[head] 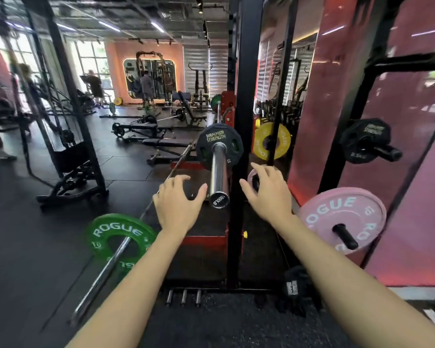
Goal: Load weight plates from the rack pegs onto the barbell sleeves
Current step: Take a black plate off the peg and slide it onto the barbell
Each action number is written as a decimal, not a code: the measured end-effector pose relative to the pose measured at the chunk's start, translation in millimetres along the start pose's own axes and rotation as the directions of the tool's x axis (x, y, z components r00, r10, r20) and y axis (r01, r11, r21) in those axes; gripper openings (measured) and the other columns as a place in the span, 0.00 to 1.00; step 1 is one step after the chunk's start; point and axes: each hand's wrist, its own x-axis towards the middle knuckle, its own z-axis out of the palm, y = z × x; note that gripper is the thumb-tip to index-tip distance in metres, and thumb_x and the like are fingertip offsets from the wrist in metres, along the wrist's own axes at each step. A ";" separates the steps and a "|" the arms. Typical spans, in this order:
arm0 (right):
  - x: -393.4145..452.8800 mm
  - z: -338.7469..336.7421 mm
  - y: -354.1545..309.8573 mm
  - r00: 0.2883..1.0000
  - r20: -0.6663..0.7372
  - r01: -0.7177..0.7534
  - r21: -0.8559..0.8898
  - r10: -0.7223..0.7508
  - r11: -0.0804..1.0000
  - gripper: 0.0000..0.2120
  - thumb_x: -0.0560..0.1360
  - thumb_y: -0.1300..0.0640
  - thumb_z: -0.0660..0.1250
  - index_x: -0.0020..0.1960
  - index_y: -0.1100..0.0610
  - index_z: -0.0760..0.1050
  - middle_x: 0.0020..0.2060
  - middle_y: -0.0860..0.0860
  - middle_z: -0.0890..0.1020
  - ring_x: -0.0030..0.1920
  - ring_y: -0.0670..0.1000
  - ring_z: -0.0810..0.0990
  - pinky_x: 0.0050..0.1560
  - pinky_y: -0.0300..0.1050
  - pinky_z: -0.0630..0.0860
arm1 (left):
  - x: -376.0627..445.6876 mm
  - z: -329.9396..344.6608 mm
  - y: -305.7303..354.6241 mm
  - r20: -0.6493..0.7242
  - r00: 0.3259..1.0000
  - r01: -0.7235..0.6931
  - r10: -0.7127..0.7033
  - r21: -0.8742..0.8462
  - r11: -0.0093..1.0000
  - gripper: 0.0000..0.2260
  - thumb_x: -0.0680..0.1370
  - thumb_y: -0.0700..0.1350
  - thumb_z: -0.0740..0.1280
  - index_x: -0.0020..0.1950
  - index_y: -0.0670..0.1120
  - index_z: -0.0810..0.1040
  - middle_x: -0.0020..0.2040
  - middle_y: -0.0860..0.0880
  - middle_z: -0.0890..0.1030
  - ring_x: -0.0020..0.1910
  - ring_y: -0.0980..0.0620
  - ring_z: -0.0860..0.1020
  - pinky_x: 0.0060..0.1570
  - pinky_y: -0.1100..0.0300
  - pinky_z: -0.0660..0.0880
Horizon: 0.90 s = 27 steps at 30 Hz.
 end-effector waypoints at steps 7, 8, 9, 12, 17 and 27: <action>-35.9 -51.7 17.2 0.999 -0.015 0.028 -0.044 -0.029 0.999 0.24 0.77 0.40 0.60 0.68 0.53 0.71 0.59 0.51 0.76 0.60 0.56 0.73 0.55 0.53 0.73 | -37.1 -24.2 58.8 -0.035 0.995 -0.087 0.089 0.056 0.995 0.23 0.75 0.64 0.62 0.60 0.49 0.76 0.57 0.49 0.78 0.56 0.45 0.74 0.53 0.47 0.67; -41.1 -61.7 24.9 0.999 -0.020 0.027 -0.064 -0.028 0.998 0.25 0.77 0.40 0.60 0.68 0.53 0.70 0.59 0.51 0.76 0.59 0.56 0.73 0.54 0.53 0.73 | -44.1 -22.1 71.9 -0.028 0.995 -0.093 0.095 0.055 0.994 0.23 0.75 0.64 0.62 0.60 0.49 0.76 0.56 0.48 0.78 0.55 0.44 0.74 0.53 0.47 0.67; -46.1 -72.8 34.8 0.999 -0.027 0.024 -0.086 -0.027 0.996 0.25 0.77 0.40 0.60 0.69 0.53 0.70 0.59 0.51 0.76 0.59 0.56 0.73 0.54 0.53 0.73 | -51.5 -18.7 86.4 -0.021 0.995 -0.101 0.102 0.049 0.994 0.23 0.75 0.64 0.62 0.60 0.49 0.76 0.56 0.48 0.78 0.55 0.44 0.73 0.53 0.47 0.67; -63.4 -112.8 76.2 0.998 -0.061 -0.005 -0.129 -0.003 0.992 0.26 0.77 0.40 0.60 0.70 0.54 0.69 0.59 0.52 0.76 0.57 0.57 0.73 0.53 0.53 0.73 | -77.0 -2.1 137.8 0.013 0.992 -0.124 0.124 0.005 0.992 0.23 0.75 0.64 0.62 0.61 0.50 0.76 0.57 0.48 0.78 0.57 0.44 0.72 0.55 0.46 0.67; -101.4 -185.0 164.3 0.986 -0.120 -0.137 -0.206 0.114 0.969 0.26 0.77 0.41 0.60 0.69 0.55 0.70 0.59 0.54 0.76 0.56 0.58 0.73 0.53 0.52 0.71 | -127.4 34.7 235.5 0.088 0.968 -0.227 0.234 -0.075 0.971 0.24 0.75 0.65 0.61 0.62 0.50 0.76 0.58 0.49 0.77 0.57 0.45 0.72 0.53 0.47 0.67; -143.5 -260.8 280.1 0.940 -0.193 -0.331 -0.320 0.281 0.888 0.26 0.78 0.41 0.60 0.70 0.54 0.69 0.57 0.55 0.76 0.56 0.59 0.73 0.51 0.53 0.72 | -179.1 97.6 364.3 0.194 0.908 -0.329 0.371 -0.218 0.919 0.25 0.76 0.63 0.62 0.64 0.47 0.75 0.61 0.47 0.77 0.60 0.43 0.72 0.56 0.46 0.66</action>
